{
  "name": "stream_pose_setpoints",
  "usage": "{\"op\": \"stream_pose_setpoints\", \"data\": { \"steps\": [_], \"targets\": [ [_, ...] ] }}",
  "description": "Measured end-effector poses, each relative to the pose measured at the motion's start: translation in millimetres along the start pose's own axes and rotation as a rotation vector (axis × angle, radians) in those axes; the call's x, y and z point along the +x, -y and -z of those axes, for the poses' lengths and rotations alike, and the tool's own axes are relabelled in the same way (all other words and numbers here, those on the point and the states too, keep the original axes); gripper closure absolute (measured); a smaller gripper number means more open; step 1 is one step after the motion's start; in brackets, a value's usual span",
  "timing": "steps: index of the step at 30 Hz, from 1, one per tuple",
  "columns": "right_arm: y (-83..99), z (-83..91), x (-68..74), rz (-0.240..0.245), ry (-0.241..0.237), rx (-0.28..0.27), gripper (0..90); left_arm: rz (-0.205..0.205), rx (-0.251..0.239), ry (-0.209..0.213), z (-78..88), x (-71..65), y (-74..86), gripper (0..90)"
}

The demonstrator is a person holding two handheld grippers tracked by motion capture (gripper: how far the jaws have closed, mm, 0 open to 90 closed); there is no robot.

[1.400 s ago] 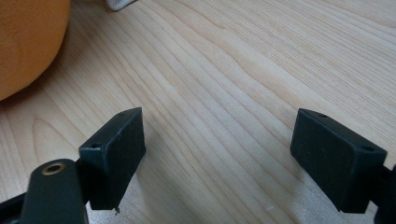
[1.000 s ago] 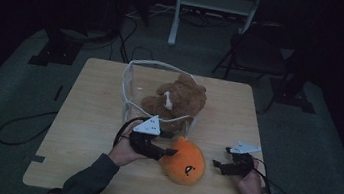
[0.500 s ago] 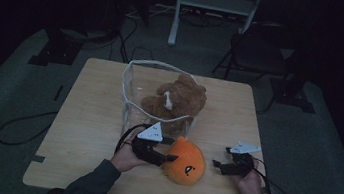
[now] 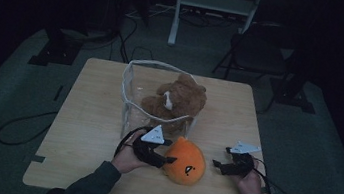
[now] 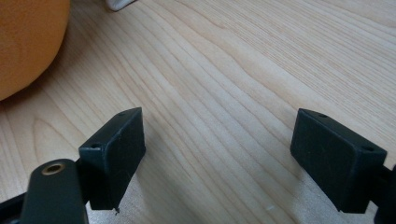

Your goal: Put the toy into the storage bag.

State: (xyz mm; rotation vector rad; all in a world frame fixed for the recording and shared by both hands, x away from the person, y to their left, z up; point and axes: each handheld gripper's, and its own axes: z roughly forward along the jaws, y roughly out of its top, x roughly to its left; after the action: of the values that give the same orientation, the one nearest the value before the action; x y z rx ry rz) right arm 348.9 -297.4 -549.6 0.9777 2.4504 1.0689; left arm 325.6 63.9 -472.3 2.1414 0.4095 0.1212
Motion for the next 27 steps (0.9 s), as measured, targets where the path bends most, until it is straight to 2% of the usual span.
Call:
{"op": "stream_pose_setpoints", "data": {
  "steps": [10, 11, 13, 17, 19, 22, 27],
  "targets": [
    [0.0, 0.0, 0.0, 0.0, 0.0, 0.0, 17.0, 0.038, 0.042, 0.006, -10.8, 4.1, 5.0, 28.6],
    [0.0, 0.0, 0.0, 0.0, 0.0, 0.0, 17.0, 0.054, 0.039, 0.02, -12.3, 5.7, 5.8, 26.7],
    [0.0, 0.0, 0.0, 0.0, 0.0, 0.0, 17.0, 0.064, 0.041, 0.025, -13.3, 7.1, 6.4, 25.0],
    [0.0, 0.0, 0.0, 0.0, 0.0, 0.0, 17.0, 0.09, 0.068, 0.07, -19.6, 9.7, 8.9, 19.9],
    [0.0, 0.0, 0.0, 0.0, 0.0, 0.0, 17.0, 0.096, 0.066, 0.086, -22.4, 9.5, 10.7, 19.8],
    [0.0, 0.0, 0.0, 0.001, 0.0, 0.0, 17.0, 0.104, 0.062, 0.099, -24.5, 11.0, 11.7, 18.7],
    [0.0, 0.0, 0.0, 0.0, 0.0, 0.0, 17.0, 0.103, 0.055, 0.095, -24.7, 9.7, 12.8, 18.8]
  ]
}}
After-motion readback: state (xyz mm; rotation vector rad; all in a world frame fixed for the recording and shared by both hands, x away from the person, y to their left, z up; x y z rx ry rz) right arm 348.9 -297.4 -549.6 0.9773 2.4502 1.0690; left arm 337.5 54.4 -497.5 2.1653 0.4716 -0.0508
